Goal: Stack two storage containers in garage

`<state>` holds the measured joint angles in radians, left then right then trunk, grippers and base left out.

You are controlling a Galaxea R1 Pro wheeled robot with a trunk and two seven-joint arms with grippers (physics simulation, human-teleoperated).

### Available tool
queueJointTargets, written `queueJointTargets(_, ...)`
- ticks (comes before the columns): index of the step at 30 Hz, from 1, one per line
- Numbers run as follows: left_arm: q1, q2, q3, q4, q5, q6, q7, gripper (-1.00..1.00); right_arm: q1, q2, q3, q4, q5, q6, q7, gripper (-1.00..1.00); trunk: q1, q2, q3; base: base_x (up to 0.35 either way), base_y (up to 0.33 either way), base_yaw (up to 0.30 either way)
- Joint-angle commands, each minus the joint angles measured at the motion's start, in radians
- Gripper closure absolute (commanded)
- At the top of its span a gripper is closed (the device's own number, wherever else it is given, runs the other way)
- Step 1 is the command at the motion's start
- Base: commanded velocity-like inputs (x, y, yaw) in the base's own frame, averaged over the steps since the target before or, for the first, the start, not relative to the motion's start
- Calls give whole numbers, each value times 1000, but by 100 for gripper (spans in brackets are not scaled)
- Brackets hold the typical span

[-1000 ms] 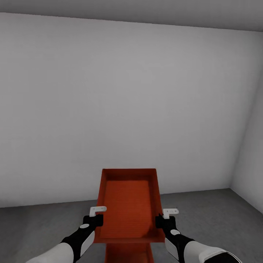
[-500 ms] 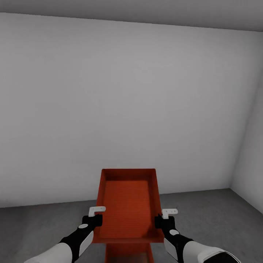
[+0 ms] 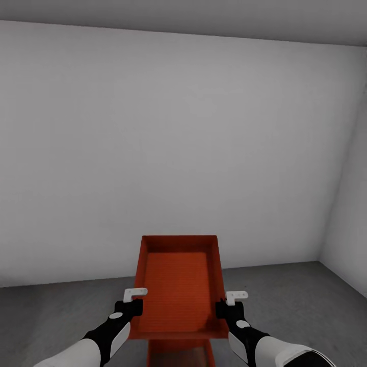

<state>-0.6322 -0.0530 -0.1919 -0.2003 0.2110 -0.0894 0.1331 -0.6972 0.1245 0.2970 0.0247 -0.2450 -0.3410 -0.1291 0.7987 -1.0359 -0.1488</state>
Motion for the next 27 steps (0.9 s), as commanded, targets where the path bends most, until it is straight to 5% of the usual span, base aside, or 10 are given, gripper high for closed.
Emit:
queueJointTargets(1, -1, 6, -3, -2, 4, -3, 10, 100, -1, -5, 3, 3, -2, -3, 1, 100, 0, -1, -1, -6, 0, 0)
queueJointTargets(3, -1, 6, -2, -2, 4, -5, 10, 100, -1, -5, 8, 3, -6, -3, 1, 100, 0, -1, -1, -3, 0, 0)
queueJointTargets(4, -1, 32, 32, -2, -9, -6, 26, 100, -1, -9, -65, 3, 56, -3, 0, 100, 0, -1, -1, -2, 0, 0)
queueJointTargets(27, -1, 33, 32, -1, -9, -18, 26, 100, -1, -9, -65, 3, 55, 6, 0, 100, 0, -1, -1, 0, 0, 0)
